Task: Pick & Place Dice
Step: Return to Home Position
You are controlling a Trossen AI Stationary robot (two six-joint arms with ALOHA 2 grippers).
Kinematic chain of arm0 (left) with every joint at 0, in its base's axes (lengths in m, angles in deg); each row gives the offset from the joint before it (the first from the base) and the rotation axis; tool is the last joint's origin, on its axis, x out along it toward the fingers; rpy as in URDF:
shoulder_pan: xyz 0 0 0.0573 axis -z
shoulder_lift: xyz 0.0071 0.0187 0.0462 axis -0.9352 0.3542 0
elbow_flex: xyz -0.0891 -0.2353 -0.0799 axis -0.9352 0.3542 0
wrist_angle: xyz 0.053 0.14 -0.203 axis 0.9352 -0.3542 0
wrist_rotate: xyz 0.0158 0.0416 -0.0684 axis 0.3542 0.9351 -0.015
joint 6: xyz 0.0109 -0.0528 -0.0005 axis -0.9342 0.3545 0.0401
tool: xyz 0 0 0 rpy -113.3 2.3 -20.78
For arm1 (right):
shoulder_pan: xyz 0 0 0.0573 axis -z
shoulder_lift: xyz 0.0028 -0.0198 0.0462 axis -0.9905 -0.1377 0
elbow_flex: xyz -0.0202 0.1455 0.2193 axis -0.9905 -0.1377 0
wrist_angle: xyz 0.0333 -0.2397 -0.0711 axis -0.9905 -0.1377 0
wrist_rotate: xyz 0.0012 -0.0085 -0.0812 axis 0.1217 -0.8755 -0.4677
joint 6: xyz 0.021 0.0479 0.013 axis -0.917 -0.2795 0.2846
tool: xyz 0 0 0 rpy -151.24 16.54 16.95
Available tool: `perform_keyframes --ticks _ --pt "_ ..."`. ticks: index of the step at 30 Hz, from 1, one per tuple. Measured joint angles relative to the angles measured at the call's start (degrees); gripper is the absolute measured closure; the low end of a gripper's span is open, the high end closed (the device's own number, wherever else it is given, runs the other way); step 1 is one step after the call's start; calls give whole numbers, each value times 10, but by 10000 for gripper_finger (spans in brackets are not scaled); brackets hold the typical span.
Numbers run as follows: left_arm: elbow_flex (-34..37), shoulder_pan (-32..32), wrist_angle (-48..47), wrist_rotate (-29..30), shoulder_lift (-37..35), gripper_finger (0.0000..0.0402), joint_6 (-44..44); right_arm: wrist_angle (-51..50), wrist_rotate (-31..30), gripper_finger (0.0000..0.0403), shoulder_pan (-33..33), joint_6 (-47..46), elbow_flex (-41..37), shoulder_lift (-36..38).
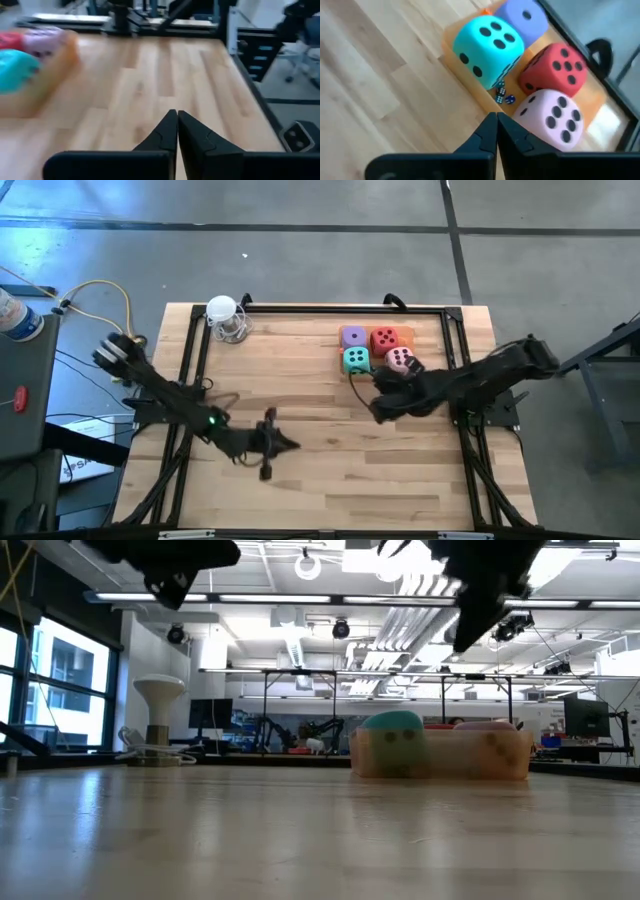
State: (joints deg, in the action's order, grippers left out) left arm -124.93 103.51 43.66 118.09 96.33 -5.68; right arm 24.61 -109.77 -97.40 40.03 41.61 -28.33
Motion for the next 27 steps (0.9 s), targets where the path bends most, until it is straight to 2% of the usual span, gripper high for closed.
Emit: perform_keyframes --ticks 5,9,13,16,20,24,27 --pt "-1 -66 -137 -9 -125 395 7 -28 -14 402 -60 -14 -1 84" --pt "0 -134 -303 -23 -210 400 82 -23 -57 402 -140 -17 -22 149" --pt "0 -194 -429 -37 -272 401 194 29 -137 401 -229 -14 -81 227" --pt "1 -210 -469 -40 -301 401 228 81 -191 402 -291 -12 -147 304" --pt "8 -197 -470 -24 -317 401 227 220 -211 401 -342 29 -259 410" --pt "9 -168 -476 14 -311 401 227 409 -227 401 -325 170 -368 509" --pt "8 -146 -475 39 -301 401 226 545 -146 401 -302 286 -459 566"
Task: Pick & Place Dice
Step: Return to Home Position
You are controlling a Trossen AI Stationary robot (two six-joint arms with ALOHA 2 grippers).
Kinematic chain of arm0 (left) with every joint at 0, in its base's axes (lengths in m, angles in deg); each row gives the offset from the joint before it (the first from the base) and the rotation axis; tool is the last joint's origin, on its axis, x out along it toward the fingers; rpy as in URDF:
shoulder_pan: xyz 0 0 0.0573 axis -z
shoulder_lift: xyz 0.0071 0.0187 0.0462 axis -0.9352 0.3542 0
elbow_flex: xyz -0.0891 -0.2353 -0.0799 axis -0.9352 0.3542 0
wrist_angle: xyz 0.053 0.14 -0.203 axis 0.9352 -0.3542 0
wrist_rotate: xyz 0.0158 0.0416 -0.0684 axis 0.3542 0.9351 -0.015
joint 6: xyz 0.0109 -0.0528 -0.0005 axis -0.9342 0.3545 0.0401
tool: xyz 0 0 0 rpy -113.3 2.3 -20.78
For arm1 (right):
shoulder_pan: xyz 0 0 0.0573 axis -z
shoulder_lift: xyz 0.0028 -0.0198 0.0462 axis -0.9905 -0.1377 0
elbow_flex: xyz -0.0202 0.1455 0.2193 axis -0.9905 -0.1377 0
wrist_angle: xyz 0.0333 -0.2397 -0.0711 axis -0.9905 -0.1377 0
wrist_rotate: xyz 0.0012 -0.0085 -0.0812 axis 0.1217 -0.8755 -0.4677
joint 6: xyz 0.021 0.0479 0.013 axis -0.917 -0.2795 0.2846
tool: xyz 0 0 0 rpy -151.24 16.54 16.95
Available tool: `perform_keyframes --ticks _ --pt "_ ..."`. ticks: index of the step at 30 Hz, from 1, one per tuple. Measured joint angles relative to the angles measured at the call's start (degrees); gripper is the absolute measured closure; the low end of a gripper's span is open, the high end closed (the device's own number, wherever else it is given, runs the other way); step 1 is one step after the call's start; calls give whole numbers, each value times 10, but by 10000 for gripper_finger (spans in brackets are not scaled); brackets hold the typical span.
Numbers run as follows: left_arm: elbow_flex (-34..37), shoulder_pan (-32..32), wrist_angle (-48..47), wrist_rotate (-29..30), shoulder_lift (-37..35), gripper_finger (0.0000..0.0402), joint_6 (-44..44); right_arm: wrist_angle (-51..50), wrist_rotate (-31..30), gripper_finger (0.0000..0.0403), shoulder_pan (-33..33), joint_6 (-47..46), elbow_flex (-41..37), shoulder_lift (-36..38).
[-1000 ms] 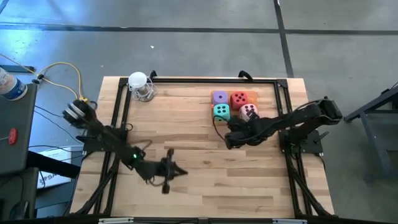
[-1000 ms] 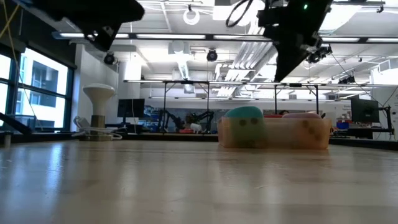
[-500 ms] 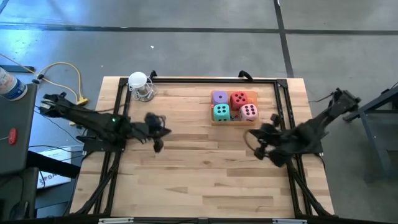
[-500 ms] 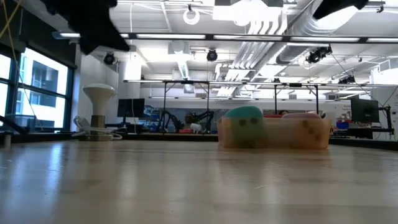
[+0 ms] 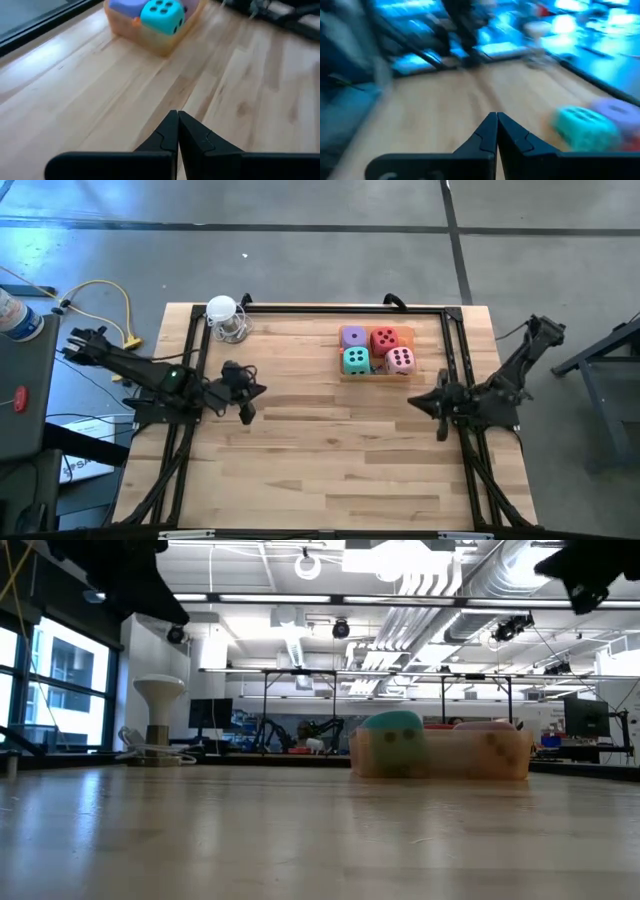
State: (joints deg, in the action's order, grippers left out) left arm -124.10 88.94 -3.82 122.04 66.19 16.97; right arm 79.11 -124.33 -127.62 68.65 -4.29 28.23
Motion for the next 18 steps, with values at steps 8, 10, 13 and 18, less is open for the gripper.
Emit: perform_keyframes --ticks 8,10,13,18 --pt "0 37 -7 56 5 401 -41 254 224 401 79 135 -143 78" --pt "0 39 -7 76 -3 401 -51 261 236 401 94 136 -154 84" --pt "0 39 -8 73 -12 401 -55 252 248 401 110 150 -175 101" --pt "0 39 -11 50 -19 401 -56 258 265 401 133 152 -203 142"
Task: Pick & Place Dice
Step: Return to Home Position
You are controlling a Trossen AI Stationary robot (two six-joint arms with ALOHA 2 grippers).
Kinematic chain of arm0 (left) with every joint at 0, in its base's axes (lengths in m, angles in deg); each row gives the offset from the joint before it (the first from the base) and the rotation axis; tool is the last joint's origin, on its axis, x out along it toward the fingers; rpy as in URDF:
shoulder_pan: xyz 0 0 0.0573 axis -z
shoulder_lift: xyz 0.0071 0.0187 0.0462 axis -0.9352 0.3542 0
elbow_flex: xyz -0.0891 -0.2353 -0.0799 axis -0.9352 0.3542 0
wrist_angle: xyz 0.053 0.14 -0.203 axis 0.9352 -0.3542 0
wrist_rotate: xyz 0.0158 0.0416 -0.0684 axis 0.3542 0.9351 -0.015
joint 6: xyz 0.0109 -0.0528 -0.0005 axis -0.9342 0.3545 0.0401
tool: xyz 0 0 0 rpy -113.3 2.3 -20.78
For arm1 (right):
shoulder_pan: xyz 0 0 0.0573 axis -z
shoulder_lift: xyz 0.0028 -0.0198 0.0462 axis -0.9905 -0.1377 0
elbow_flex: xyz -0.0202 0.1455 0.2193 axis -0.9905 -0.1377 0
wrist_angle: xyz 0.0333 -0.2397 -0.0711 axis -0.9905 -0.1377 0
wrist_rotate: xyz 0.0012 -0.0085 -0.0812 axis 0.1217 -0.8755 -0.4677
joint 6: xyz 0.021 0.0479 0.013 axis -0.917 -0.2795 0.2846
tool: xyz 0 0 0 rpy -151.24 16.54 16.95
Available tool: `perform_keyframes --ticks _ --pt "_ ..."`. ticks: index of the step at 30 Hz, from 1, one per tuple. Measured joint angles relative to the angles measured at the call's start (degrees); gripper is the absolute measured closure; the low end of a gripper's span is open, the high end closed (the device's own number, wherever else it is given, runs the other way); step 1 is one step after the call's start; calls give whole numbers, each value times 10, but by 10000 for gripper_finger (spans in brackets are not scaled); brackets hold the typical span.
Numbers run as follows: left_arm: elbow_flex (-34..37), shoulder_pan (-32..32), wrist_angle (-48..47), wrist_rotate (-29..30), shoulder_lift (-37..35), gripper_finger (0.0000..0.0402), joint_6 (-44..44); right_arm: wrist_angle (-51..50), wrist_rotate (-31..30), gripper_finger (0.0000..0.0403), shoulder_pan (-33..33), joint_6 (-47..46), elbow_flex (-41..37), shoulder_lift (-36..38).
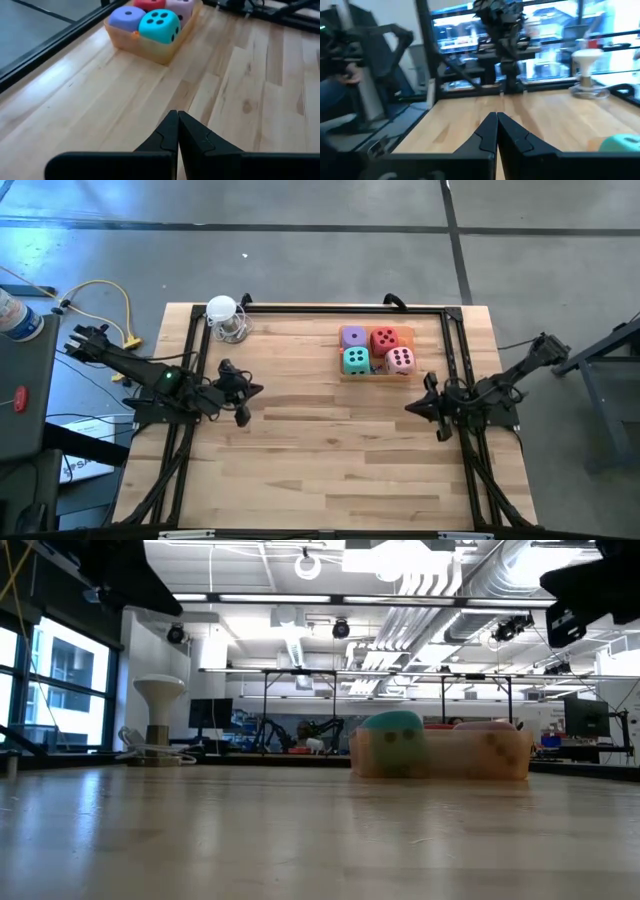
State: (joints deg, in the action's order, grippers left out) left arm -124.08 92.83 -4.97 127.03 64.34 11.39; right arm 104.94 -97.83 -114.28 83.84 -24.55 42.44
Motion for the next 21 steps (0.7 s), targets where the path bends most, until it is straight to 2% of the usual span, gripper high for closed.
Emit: perform_keyframes --ticks 3,6,10,12,16,21 --pt "0 1 -6 -2 0 401 0 -30 56 401 14 -15 -10 31" --pt "0 8 -10 -1 -2 401 0 -60 56 401 28 -43 -10 60" --pt "0 23 -11 -1 -6 401 0 -91 8 401 41 -67 -10 81" --pt "0 31 -12 0 -6 401 -3 -108 3 401 45 -80 -10 80" --pt "0 36 -11 -1 -7 401 -24 -123 -58 401 54 -53 -10 79" --pt "0 28 -11 -1 -7 401 -26 -103 -94 401 70 -15 -10 79"
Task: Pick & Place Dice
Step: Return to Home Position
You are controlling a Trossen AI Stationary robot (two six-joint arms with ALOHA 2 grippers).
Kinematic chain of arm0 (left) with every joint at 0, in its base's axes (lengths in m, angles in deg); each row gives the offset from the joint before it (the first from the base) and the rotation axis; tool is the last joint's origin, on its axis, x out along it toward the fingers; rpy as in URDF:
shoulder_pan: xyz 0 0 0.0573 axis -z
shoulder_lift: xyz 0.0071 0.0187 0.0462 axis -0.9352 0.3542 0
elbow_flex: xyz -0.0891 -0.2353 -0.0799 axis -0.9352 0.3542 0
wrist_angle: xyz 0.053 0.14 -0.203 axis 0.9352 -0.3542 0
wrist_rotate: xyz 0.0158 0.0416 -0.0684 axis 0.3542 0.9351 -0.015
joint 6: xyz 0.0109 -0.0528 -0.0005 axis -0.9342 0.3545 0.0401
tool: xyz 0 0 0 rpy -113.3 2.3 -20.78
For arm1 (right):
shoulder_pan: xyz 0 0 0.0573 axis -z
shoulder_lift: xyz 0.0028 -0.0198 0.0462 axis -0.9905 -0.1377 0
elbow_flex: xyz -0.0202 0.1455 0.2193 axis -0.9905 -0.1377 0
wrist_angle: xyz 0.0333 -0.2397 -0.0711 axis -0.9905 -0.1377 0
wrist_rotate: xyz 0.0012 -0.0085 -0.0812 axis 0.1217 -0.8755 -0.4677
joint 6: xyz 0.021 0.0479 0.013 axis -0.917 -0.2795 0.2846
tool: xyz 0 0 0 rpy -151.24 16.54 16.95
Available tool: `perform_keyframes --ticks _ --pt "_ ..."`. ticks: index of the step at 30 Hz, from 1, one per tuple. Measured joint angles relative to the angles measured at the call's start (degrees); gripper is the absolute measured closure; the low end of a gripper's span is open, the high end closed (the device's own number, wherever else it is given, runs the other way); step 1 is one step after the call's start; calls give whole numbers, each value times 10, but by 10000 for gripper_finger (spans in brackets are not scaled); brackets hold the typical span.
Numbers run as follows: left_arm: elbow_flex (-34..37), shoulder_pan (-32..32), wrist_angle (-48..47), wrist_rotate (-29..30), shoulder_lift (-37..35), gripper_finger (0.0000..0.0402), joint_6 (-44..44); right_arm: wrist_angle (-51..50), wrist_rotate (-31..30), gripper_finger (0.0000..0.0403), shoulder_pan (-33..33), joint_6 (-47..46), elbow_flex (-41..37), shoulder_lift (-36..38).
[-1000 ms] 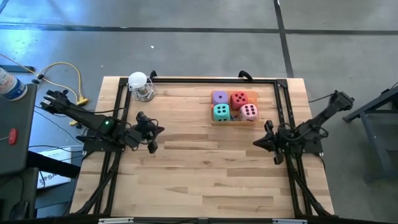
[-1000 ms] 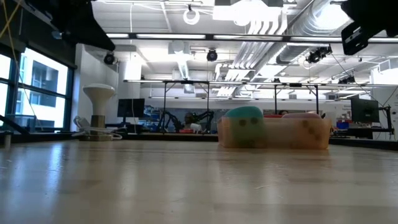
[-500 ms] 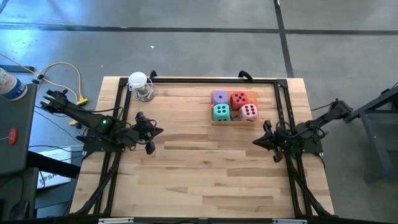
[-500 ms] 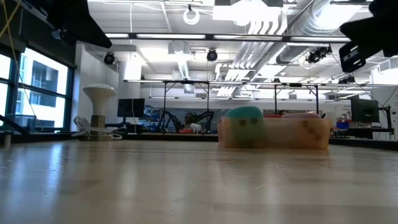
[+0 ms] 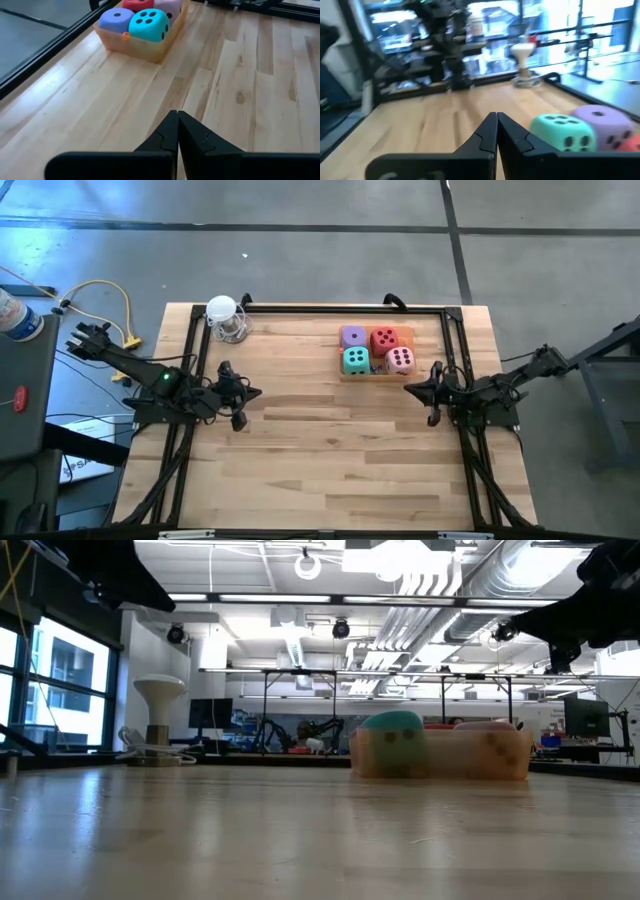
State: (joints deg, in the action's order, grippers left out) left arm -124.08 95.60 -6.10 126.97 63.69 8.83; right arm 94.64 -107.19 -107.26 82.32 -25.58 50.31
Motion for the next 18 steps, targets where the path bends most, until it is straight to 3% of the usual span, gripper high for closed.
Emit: perform_keyframes --ticks 8,13,18 --pt "0 0 5 -2 0 401 0 -6 0 401 36 12 0 0" --pt "0 1 12 -3 0 401 -3 -12 14 401 50 -31 0 0" --pt "0 7 46 -32 1 401 -87 -17 19 401 50 -50 0 -1"
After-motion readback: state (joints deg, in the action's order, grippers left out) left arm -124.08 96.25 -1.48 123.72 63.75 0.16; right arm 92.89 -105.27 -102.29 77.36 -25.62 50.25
